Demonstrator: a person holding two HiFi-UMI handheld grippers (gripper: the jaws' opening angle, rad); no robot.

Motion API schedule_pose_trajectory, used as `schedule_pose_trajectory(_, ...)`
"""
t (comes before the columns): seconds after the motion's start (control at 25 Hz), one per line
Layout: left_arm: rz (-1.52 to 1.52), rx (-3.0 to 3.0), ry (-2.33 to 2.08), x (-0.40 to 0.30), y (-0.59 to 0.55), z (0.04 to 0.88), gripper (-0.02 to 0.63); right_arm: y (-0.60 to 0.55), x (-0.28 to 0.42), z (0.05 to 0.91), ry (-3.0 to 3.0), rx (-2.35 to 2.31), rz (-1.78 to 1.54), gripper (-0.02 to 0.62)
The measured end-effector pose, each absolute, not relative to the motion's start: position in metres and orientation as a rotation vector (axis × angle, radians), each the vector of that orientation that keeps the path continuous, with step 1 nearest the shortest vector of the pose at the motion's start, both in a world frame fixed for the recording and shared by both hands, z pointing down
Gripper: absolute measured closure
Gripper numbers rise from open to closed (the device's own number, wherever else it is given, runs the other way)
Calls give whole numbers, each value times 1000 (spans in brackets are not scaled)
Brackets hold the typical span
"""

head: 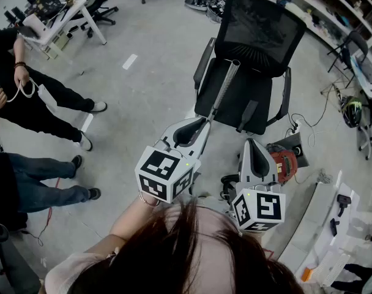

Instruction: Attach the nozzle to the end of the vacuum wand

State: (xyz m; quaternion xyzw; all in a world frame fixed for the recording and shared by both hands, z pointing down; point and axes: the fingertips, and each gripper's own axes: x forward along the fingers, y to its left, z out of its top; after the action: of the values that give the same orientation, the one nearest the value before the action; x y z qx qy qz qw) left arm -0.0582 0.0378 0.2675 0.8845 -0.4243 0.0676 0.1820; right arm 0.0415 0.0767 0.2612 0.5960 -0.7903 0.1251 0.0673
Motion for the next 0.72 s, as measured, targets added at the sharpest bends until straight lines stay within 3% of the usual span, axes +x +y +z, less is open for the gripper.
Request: schedule_pose_trajectory(0.72,237,2593,-990,-70,-32,279,566,18,16,268,-2271,1951,383,574)
